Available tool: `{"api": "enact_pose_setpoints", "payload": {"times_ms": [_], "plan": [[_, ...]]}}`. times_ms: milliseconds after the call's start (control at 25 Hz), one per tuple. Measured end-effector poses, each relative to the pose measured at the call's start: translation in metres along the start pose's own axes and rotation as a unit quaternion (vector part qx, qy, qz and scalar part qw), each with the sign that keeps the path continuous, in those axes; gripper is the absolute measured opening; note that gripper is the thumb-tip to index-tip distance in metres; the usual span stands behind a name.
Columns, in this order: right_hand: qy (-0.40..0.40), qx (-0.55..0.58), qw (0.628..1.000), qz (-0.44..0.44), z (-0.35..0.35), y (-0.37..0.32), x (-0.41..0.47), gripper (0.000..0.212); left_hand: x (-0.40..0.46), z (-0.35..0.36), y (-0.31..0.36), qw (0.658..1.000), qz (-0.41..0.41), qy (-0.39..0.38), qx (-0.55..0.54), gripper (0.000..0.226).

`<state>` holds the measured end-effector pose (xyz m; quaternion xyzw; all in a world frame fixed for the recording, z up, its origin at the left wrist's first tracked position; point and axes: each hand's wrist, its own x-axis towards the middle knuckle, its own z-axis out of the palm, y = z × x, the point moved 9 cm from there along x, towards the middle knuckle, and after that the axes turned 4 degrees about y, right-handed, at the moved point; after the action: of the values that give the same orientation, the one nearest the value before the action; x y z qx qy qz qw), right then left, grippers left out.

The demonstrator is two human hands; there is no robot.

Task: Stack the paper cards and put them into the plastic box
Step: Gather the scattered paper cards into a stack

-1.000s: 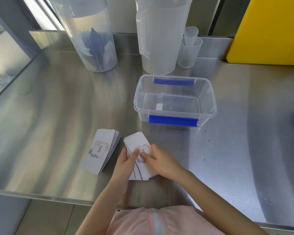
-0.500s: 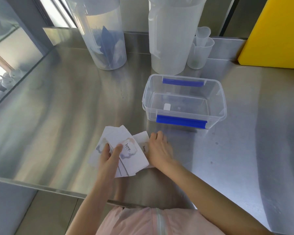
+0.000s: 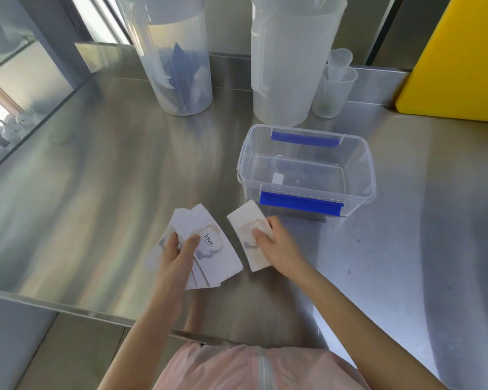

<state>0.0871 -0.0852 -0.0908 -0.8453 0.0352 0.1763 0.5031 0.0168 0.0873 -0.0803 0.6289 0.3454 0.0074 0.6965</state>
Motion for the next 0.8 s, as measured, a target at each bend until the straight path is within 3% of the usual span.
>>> {"api": "enact_pose_setpoints", "payload": {"times_ms": [120, 240, 360, 640, 800], "plan": [[0.028, 0.120, 0.992, -0.020, -0.023, -0.017, -0.011, 0.007, -0.003, 0.012, 0.000, 1.000, 0.005, -0.014, 0.004, 0.011], [0.017, 0.065, 0.996, -0.062, -0.017, -0.028, -0.019, 0.005, -0.008, 0.029, 0.000, 0.999, -0.004, -0.040, -0.006, 0.014], [0.020, -0.001, 0.996, -0.083, -0.004, -0.029, -0.026, 0.024, -0.014, 0.048, 0.005, 0.997, 0.010, -0.069, -0.020, 0.022], [-0.038, 0.135, 0.990, -0.004, -0.002, -0.005, -0.030, 0.028, -0.014, 0.073, -0.003, 0.993, -0.007, -0.099, -0.059, 0.028], [-0.027, 0.075, 0.997, -0.023, -0.028, 0.005, -0.037, 0.024, -0.010, 0.085, 0.005, 0.988, 0.043, -0.145, -0.045, 0.018]]}}
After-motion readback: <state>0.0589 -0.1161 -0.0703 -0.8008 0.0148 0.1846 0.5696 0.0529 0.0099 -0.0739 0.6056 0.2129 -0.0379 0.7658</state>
